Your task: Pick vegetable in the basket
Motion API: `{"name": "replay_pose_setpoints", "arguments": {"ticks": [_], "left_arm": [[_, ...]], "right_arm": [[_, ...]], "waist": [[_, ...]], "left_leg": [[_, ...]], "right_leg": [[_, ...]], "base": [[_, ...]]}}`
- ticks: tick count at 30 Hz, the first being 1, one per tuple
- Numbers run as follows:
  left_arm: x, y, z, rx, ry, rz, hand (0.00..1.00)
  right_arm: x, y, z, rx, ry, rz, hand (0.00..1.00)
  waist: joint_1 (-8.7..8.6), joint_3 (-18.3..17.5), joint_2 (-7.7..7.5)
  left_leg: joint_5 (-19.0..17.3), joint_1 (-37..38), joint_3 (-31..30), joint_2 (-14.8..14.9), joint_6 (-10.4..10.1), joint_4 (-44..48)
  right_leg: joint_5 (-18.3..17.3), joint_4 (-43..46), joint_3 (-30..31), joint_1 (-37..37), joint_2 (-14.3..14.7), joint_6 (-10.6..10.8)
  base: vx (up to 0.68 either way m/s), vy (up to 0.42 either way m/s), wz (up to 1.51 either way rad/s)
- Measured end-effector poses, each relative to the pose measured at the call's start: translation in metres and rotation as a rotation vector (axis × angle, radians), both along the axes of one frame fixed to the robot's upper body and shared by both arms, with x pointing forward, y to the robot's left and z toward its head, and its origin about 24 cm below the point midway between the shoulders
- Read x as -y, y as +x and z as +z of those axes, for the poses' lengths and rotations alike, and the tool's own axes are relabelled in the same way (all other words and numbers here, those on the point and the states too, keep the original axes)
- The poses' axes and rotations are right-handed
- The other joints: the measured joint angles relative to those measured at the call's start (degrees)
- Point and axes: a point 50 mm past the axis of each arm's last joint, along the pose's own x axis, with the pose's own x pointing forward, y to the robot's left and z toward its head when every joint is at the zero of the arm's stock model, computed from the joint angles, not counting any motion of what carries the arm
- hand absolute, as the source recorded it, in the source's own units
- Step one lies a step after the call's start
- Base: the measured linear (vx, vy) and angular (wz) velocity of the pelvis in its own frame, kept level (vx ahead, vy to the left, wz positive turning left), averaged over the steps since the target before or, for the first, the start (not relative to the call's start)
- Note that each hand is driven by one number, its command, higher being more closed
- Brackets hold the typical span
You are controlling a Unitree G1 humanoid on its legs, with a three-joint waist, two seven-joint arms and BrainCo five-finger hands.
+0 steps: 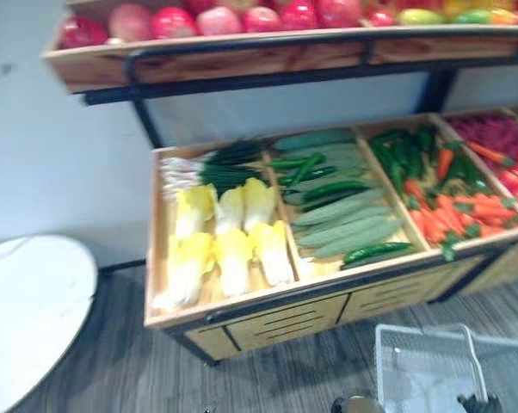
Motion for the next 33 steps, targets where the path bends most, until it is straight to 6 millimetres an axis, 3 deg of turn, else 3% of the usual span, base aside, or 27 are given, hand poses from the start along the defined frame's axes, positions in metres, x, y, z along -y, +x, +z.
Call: {"name": "replay_pose_setpoints", "arguments": {"ticks": [5, 8, 10, 15, 18, 21, 26, 33], "left_arm": [[-0.004, -0.027, -0.003, -0.13, 0.056, 0.016, 0.0], [-0.011, -0.022, 0.0, -0.128, 0.133, 0.048, 0.0], [-0.02, -0.007, 0.005, -0.077, 0.218, 0.066, 0.0], [-0.049, 0.076, 0.052, 0.271, 0.559, 0.089, 0.0], [-0.047, 0.12, 0.091, 0.495, 0.718, 0.068, 0.0], [-0.042, 0.148, 0.128, 0.692, 0.82, 0.053, 0.0], [-0.041, 0.16, 0.158, 0.863, 0.886, 0.064, 0.0], [-0.047, 0.171, 0.171, 0.916, 0.947, -0.03, 0.0]], "right_arm": [[-0.005, -0.011, -0.007, -0.005, 0.035, -0.101, 1.0], [-0.007, -0.013, -0.009, -0.009, 0.044, -0.1, 1.0], [-0.01, -0.014, -0.01, -0.013, 0.051, -0.095, 1.0], [-0.021, -0.012, -0.014, -0.037, 0.074, -0.034, 1.0], [-0.028, -0.01, -0.016, -0.043, 0.085, -0.001, 1.0], [-0.032, -0.004, -0.017, -0.037, 0.087, 0.035, 1.0], [-0.035, 0.004, -0.014, -0.008, 0.075, 0.079, 1.0], [-0.038, 0.009, -0.014, 0.004, 0.072, 0.115, 1.0]], "waist": [[0.04, -0.1, 0.15], [-0.03, 0.0, 0.35], [-0.13, -0.5, 0.74], [-0.16, -0.4, 0.71], [-0.19, -0.4, 0.6], [-0.3, -0.2, 0.36], [-0.73, 0.0, 0.17], [-1.49, 0.2, -0.17]], "left_leg": [[2.4, -0.1, 0.7, -2.2, -1.8, -7.8], [2.4, -0.3, 1.3, -3.7, -1.8, -7.9], [2.4, -1.1, 1.3, -4.7, -1.6, -8.0], [3.0, -1.1, 2.2, -6.6, -1.2, -9.0], [3.1, -1.2, 1.5, -7.2, -1.1, -9.5], [3.0, -1.1, 0.7, -7.4, -0.9, -9.8], [2.7, -1.0, 0.6, -7.6, -0.5, -9.9], [1.7, 0.0, 2.8, -7.9, 0.0, -9.6]], "right_leg": [[4.1, -6.4, -1.9, 1.8, -0.1, 1.4], [8.1, -12.0, -0.8, 3.5, -0.3, 1.9], [9.9, -14.1, -0.5, 3.5, -0.9, 2.1], [12.5, -17.0, 0.9, 3.5, -1.8, 2.8], [12.6, -17.4, 0.7, 3.6, -2.1, 2.9], [12.7, -18.0, 0.3, 4.1, -2.1, 3.1], [12.9, -18.9, 0.5, 4.2, -2.0, 3.0], [14.0, -20.0, 3.0, 4.3, -1.8, 2.6]], "base": [[-0.1, 0.048, 0.38], [-0.03, 0.114, -0.15], [0.01, 0.12, -0.08], [0.05, 0.061, -0.07], [0.07, 0.034, 0.05], [0.07, 0.011, 0.07], [0.05, 0.005, -0.01], [0.0, 0.004, -0.16]]}}
